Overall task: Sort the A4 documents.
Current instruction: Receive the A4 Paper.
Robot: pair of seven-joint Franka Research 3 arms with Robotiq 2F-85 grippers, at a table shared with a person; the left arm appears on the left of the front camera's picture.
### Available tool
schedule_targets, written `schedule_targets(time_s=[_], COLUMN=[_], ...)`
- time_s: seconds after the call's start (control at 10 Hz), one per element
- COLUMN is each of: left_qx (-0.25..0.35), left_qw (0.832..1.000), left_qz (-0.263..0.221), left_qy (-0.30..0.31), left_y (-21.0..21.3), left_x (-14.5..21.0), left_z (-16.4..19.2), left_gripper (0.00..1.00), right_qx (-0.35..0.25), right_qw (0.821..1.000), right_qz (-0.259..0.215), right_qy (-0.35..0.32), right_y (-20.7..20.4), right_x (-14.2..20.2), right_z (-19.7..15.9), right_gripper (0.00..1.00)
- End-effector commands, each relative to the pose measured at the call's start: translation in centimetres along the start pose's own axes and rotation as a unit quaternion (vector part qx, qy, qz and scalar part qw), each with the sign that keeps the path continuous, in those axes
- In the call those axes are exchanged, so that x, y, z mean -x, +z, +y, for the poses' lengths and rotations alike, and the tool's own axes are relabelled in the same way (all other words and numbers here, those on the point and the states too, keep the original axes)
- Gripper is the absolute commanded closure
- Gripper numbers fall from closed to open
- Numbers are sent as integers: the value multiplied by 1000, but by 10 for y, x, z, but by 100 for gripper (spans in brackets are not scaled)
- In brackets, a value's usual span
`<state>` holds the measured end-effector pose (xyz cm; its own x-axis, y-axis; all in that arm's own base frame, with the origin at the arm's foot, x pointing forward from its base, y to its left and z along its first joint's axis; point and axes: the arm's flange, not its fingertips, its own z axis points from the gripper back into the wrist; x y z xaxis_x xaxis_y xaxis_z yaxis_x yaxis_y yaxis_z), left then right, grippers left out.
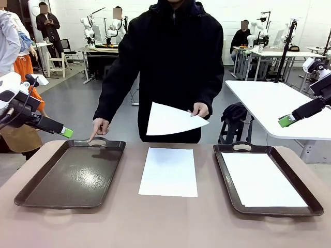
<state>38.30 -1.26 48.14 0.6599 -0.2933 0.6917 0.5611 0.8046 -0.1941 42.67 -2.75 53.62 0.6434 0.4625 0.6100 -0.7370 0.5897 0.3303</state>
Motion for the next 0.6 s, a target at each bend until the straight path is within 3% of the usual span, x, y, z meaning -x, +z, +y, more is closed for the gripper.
schedule_targets(time_s=[0.0,0.2,0.5], left_qx=[9,12,77], left_qw=[997,989,975], left_qz=[6,12,16], left_qy=[75,145,210], left_y=[-23,-51,-94], left_x=[-16,-45,-88], left_z=[8,17,27], left_gripper=[0,0,0], right_qx=[-3,-3,-3], right_qw=[1000,1000,1000], right_qz=[0,0,0], right_qy=[3,3,3], right_y=[-1,-1,-1], right_x=[0,0,0], right_z=[0,0,0], right_gripper=[0,0,0])
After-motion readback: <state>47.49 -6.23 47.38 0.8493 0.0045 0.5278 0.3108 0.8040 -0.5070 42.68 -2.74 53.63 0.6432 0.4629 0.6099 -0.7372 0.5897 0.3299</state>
